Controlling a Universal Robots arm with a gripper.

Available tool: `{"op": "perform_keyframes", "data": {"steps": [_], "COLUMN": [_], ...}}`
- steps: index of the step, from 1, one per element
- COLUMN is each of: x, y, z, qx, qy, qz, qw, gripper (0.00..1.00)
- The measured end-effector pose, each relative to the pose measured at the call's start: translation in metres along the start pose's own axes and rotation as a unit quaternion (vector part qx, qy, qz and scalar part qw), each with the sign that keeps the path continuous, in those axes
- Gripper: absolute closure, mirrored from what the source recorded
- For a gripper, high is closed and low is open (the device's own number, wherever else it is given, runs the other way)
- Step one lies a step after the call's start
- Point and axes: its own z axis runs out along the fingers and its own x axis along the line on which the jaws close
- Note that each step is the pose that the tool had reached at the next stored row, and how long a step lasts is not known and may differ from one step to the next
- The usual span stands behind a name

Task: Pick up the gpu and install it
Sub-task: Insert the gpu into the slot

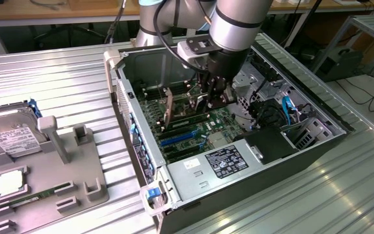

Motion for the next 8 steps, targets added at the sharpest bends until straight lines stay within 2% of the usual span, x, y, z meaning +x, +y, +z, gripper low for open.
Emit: {"op": "perform_keyframes", "data": {"steps": [8], "x": [0.0005], "y": [0.0001], "z": [0.0070], "qx": [0.0001], "qy": [0.0013], "qz": [0.000], "qw": [1.0000], "gripper": [0.72]}}
